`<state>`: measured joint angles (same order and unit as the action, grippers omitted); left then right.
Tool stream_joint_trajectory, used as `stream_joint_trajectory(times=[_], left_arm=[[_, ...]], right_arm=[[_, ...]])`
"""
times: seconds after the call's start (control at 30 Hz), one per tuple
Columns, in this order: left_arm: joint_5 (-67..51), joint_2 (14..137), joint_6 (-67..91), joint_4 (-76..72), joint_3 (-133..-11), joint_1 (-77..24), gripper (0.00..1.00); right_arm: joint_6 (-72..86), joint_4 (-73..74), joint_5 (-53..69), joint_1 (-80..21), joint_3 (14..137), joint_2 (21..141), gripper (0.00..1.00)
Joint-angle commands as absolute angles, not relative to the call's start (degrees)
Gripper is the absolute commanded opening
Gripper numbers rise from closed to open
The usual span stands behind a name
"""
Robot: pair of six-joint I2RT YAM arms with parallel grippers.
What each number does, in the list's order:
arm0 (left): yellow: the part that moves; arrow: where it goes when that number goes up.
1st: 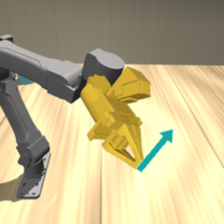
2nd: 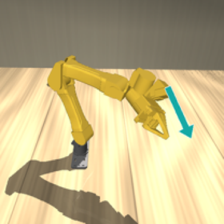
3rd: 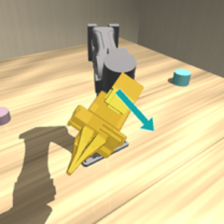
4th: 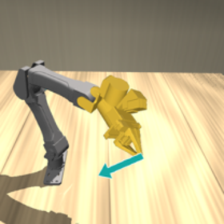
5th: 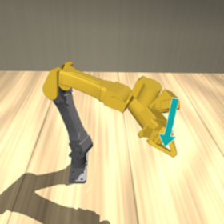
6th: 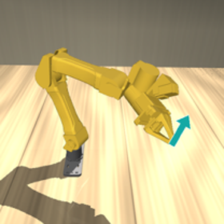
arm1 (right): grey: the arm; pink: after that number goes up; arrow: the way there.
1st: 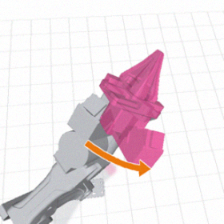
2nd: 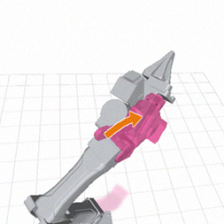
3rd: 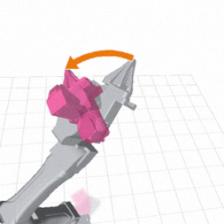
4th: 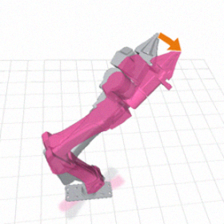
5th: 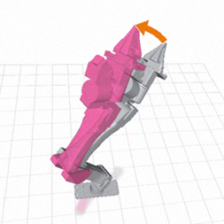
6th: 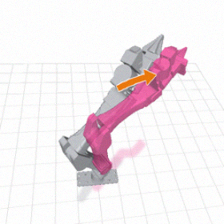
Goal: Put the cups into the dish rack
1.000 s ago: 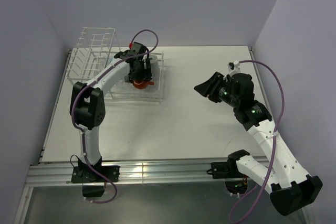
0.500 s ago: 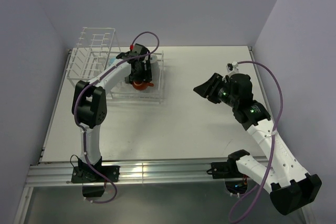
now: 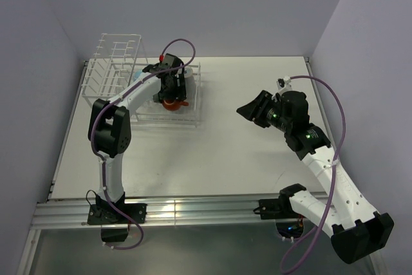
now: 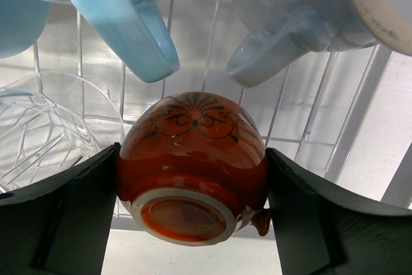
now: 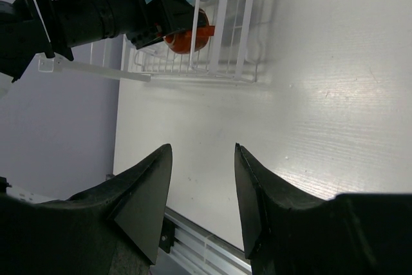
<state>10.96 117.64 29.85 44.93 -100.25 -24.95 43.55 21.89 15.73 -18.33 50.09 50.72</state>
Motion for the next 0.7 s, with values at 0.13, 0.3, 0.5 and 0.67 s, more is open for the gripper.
stream_joint_trajectory(times=[0.13,0.3,0.5,0.67], left_arm=[[13.4,117.2,30.6,43.7,-99.3,-25.0,0.74],[13.5,116.8,30.6,43.3,-98.7,-25.0,0.77],[13.8,116.7,30.7,43.2,-98.3,-25.5,0.79],[13.8,116.5,30.6,42.9,-97.9,-25.8,0.83]], right_arm=[[43.0,19.4,15.8,-17.9,49.7,50.6,0.51],[42.9,19.5,15.7,-17.9,49.7,50.6,0.51],[42.9,19.3,15.7,-17.9,49.4,50.5,0.51],[42.9,19.3,15.8,-18.0,49.4,50.6,0.51]])
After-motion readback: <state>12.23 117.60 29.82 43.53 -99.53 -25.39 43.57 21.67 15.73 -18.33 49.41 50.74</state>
